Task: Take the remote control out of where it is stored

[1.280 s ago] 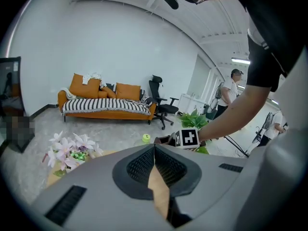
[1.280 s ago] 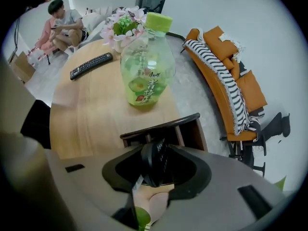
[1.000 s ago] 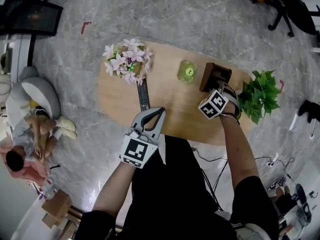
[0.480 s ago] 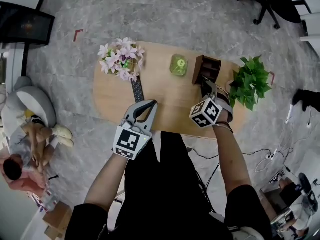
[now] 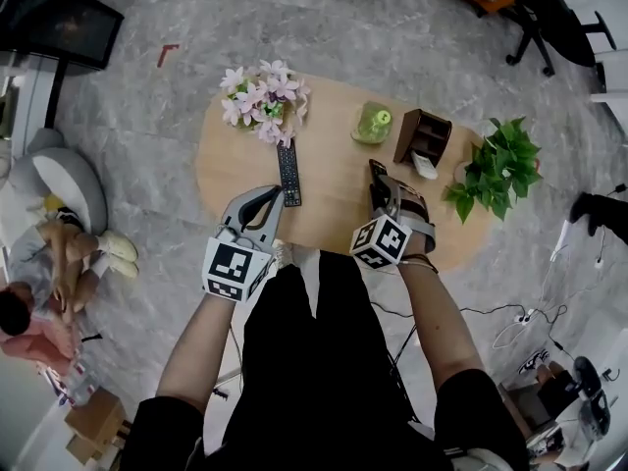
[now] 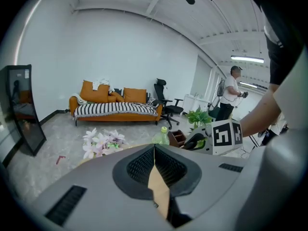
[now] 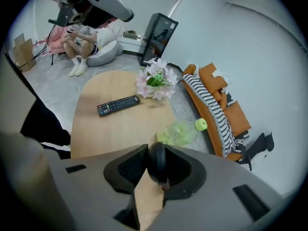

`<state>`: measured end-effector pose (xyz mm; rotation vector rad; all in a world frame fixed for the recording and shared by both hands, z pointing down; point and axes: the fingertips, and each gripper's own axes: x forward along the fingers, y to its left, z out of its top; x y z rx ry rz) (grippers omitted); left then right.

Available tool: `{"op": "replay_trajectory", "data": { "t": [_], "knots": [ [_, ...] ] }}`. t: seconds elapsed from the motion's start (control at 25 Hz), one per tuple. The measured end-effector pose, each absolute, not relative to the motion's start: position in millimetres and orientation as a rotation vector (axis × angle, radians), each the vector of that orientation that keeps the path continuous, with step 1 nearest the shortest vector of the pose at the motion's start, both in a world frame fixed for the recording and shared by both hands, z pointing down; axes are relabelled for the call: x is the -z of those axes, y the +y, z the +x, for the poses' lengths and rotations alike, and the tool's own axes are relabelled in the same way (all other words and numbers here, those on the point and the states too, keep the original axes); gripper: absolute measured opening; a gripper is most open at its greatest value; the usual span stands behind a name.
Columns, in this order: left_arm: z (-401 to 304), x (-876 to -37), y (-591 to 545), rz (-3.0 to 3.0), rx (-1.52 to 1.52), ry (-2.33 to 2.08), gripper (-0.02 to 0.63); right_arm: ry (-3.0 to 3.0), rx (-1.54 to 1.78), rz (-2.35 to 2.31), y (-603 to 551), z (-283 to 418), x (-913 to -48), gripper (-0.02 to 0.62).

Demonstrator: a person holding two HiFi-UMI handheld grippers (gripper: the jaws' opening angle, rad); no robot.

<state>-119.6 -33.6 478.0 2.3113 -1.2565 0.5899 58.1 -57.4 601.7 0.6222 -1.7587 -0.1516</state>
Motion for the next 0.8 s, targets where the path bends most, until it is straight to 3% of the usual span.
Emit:
{"op": "replay_trajectory", "data": {
  "t": [0.4, 0.8],
  "knots": [
    [-174, -543, 15, 2.132, -0.639, -1.285, 0.008, -1.754, 0.262, 0.481, -59, -10, -688, 0.103],
    [-175, -575, 48, 2.074, -0.639, -1.229, 0.008, -1.721, 0.351, 0.472, -44, -14, -724, 0.106]
  ]
}}
